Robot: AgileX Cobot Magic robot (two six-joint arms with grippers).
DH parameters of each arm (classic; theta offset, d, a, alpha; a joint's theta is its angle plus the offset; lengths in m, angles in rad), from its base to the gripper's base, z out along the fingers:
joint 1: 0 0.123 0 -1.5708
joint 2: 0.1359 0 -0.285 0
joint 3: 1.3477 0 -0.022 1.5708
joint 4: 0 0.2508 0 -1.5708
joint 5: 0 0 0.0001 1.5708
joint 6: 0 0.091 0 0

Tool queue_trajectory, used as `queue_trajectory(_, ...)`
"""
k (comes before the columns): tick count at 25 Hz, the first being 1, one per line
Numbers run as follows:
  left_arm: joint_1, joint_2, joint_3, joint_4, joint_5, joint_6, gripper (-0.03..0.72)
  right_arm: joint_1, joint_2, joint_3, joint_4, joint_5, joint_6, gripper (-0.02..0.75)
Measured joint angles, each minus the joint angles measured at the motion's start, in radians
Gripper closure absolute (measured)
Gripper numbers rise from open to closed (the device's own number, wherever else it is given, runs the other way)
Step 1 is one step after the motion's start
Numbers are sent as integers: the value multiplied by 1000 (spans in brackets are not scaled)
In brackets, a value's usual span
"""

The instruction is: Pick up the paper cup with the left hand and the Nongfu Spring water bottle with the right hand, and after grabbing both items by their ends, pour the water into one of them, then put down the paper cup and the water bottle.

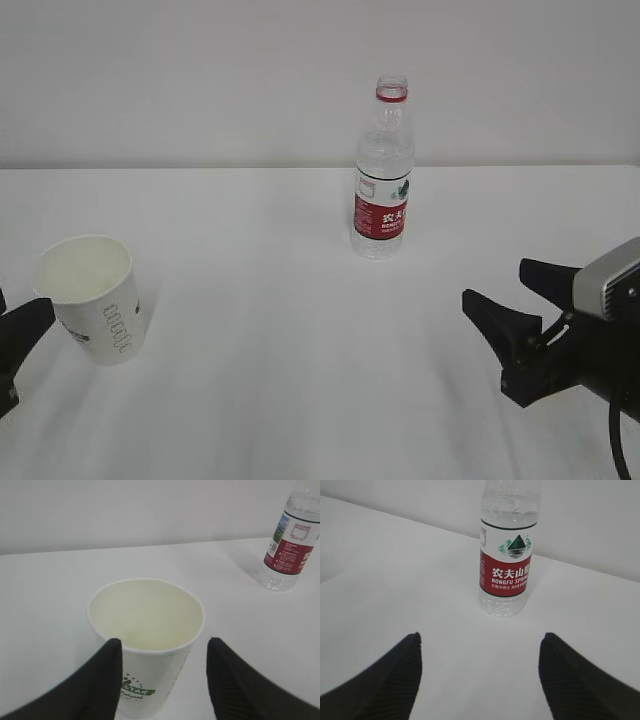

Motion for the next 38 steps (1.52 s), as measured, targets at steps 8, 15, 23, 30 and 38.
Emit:
queue_trajectory(8, 0, 0, 0, 142, 0, 78, 292, 0, 0, 0, -8, 0, -23, 188)
queue_trajectory(15, 0, 0, 0, 135, 0, 84, 158, 0, 0, 0, -15, 0, -25, 179)
queue_trajectory(23, 0, 36, 0, 114, -2, 86, 71, 0, 0, 0, -15, 0, -23, 99)
queue_trajectory(30, 0, 234, 0, 77, -139, 86, 69, 0, 0, -36, 7, 0, -25, 94)
queue_trajectory(38, 0, 381, 0, 5, -201, 86, 74, 0, 4, -100, 11, -2, -25, 94)
